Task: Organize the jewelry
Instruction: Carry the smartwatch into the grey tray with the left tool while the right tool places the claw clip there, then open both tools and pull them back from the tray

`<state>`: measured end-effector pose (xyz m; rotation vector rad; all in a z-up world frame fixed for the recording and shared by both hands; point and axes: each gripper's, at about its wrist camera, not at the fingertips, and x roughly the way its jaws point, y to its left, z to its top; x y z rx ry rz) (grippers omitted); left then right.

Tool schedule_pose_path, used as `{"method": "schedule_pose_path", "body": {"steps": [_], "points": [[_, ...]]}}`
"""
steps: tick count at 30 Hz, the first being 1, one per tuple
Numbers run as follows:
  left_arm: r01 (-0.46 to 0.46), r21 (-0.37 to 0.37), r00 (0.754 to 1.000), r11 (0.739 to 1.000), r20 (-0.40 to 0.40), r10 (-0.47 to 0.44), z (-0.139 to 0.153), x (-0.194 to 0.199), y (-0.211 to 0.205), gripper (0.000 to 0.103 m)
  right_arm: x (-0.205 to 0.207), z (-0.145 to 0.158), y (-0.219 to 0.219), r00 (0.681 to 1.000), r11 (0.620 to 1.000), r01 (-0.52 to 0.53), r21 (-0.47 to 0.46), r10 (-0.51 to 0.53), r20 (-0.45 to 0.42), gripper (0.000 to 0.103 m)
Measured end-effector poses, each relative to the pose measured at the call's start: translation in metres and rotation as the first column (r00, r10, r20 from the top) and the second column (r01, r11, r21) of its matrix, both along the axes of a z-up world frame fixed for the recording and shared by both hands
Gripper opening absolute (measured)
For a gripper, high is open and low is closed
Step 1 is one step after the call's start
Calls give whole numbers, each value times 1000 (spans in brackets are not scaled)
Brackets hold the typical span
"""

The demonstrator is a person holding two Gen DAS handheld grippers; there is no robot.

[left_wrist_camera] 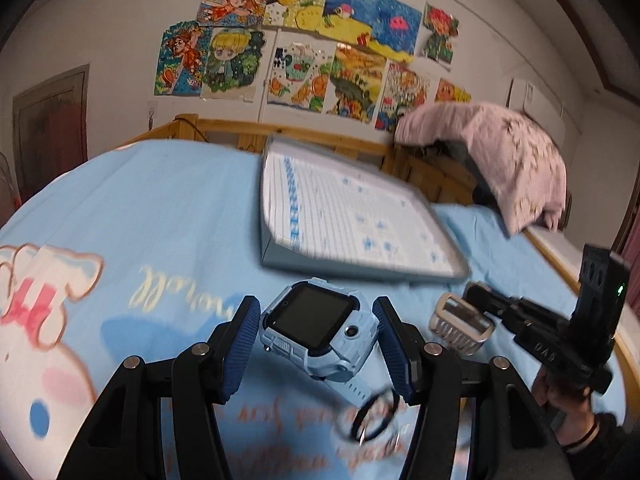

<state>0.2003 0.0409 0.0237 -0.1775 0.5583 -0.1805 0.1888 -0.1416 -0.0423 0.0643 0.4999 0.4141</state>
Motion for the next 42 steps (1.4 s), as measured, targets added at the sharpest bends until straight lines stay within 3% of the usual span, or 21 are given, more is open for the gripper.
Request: {"method": "schedule_pose_path", "body": {"steps": [5, 13, 18, 28, 29, 30, 31, 32, 34, 36, 38, 39, 41, 42], "points": [[0, -63, 998, 998, 67, 5, 21, 42, 2, 56, 42, 14, -2, 996, 997, 73, 23, -74, 57, 5], [-10, -77, 989, 997, 148, 22, 26, 106, -6, 56, 107, 6, 6, 984, 986, 157, 49, -161, 75, 5], [-16, -85, 995, 996, 98, 24, 9, 143, -7, 56, 139, -7, 14, 986, 986, 158, 44, -160, 41, 5], [-24, -84, 1000, 996, 9, 25, -19, 153, -2, 59, 148, -23, 15, 989, 988, 151, 30, -151, -10, 5], [-28, -78, 1000, 997, 10, 29, -19, 151, -2, 70, 147, -24, 15, 988, 988, 155, 24, -155, -14, 7], [-27, -80, 999, 996, 17, 29, -18, 149, -2, 74, 146, -23, 15, 986, 986, 165, 16, -164, -16, 9], [-19, -86, 999, 996, 31, 21, -16, 144, -2, 81, 144, -22, 13, 985, 985, 173, 20, -172, -15, 19], [-31, -79, 998, 996, 44, 35, -14, 139, -2, 85, 141, -20, 11, 984, 983, 180, 28, -180, -11, 36], [-41, -61, 997, 997, 67, 45, -11, 129, -4, 85, 134, -16, 8, 981, 980, 194, 38, -194, 3, 47], [-35, -48, 996, 998, 79, 38, -8, 117, -4, 86, 125, -10, 4, 978, 978, 206, 36, -206, 9, 47], [-44, -38, 993, 998, 106, 48, -4, 103, -4, 98, 109, -3, -1, 976, 976, 214, 49, -215, 26, 50], [-53, -36, 990, 998, 129, 57, -2, 92, -3, 102, 102, 0, -4, 975, 975, 216, 55, -218, 39, 55], [-59, -36, 984, 998, 165, 64, 3, 75, -4, 103, 82, 9, -10, 973, 975, 211, 70, -216, 83, 76], [-58, -29, 982, 998, 176, 62, 6, 67, -5, 103, 73, 11, -11, 972, 976, 207, 73, -214, 100, 77]]}}
